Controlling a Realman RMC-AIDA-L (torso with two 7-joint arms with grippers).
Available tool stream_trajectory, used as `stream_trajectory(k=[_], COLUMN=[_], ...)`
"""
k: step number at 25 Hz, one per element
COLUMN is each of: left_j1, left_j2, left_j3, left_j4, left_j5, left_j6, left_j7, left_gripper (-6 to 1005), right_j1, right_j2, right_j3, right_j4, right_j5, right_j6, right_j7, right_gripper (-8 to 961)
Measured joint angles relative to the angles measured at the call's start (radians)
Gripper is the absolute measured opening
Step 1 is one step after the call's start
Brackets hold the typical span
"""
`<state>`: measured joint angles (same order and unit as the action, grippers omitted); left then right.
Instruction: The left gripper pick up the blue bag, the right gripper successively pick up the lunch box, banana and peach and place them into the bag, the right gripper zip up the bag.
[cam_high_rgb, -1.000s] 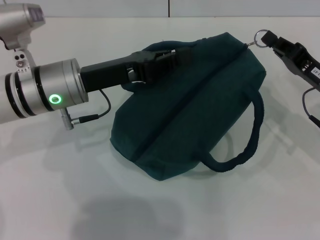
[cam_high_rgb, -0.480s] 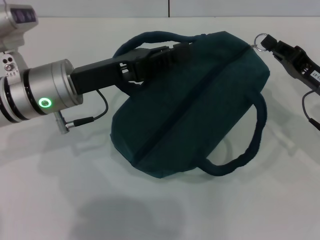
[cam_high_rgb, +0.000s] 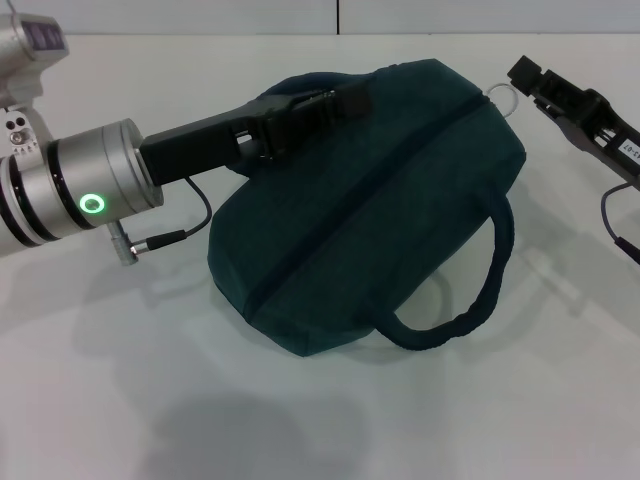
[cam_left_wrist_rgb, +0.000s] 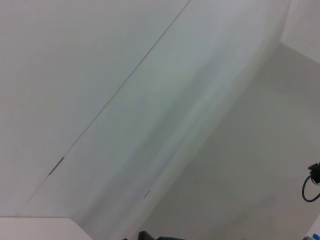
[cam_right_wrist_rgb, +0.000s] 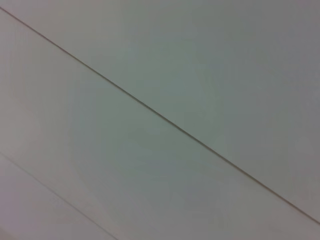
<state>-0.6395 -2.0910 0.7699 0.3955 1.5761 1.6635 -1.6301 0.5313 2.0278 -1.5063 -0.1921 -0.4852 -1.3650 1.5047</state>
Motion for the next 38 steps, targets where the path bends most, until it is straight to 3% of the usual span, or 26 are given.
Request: stream_trajectory(k=[1,7,10,15,27,38], left_j1=[0.0,0.004,0.009,0.008,-0.052,-0.03], left_j2=[0.0,0.0,0.0,0.0,-0.001,0.01], left_j3=[0.0,-0.005,-0.005,-0.006,0.037,0.031], left_j4=[0.0,-0.001,-0.003,-0.02,-0.066,-0.037], left_j5=[0.0,0.0,-0.001,-0.015,-0.028,-0.14], left_j6=[-0.001,-0.017,-0.057,-0.141,-0.228,-0.23], left_j7=[0.0,-0.002,0.003,0.003,0.065,0.066], left_gripper=[48,47,47,48,51,485], right_j1=[-0.001,-0.028,-0.059,-0.109,-0.141,-0.131], right_j2=[0.0,0.0,-0.004,-0.007,-0.009,-0.012], right_j3=[0.0,0.002,0.016,0.037,0.041,0.028], right_j4=[0.001,0.006,0.01,0.007,0.011,0.002], right_j5=[0.001,0.003,0.02,0.055,0.072,0.061], right_j6=[-0.004,-0.008,-0.009,-0.014,-0.043,-0.047], right_j7=[-0.001,0.002,0.003,0.004,0.005,-0.003], right_gripper=[33,247,477,720,886,886])
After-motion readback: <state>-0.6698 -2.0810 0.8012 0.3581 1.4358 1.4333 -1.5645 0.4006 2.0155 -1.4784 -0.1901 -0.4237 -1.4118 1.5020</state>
